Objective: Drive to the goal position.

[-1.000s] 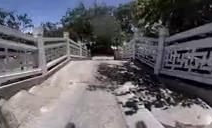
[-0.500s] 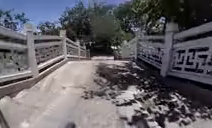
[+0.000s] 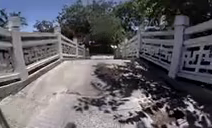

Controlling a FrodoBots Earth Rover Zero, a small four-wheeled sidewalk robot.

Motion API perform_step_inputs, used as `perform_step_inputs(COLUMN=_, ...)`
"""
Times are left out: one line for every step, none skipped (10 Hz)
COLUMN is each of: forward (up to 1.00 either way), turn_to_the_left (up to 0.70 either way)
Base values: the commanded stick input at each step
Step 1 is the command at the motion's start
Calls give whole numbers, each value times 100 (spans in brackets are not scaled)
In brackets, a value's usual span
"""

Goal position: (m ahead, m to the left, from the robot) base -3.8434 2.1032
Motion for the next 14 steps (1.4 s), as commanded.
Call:
perform_step_inputs(forward=70, turn_to_the_left=0)
perform_step_inputs(forward=70, turn_to_the_left=0)
perform_step_inputs(forward=70, turn_to_the_left=0)
perform_step_inputs(forward=70, turn_to_the_left=0)
perform_step_inputs(forward=45, turn_to_the_left=0)
perform_step_inputs(forward=45, turn_to_the_left=0)
perform_step_inputs(forward=45, turn_to_the_left=0)
perform_step_inputs(forward=45, turn_to_the_left=0)
perform_step_inputs(forward=45, turn_to_the_left=0)
perform_step_inputs(forward=45, turn_to_the_left=0)
perform_step_inputs(forward=45, turn_to_the_left=0)
perform_step_inputs(forward=45, turn_to_the_left=0)
perform_step_inputs(forward=45, turn_to_the_left=0)
perform_step_inputs(forward=45, turn_to_the_left=0)
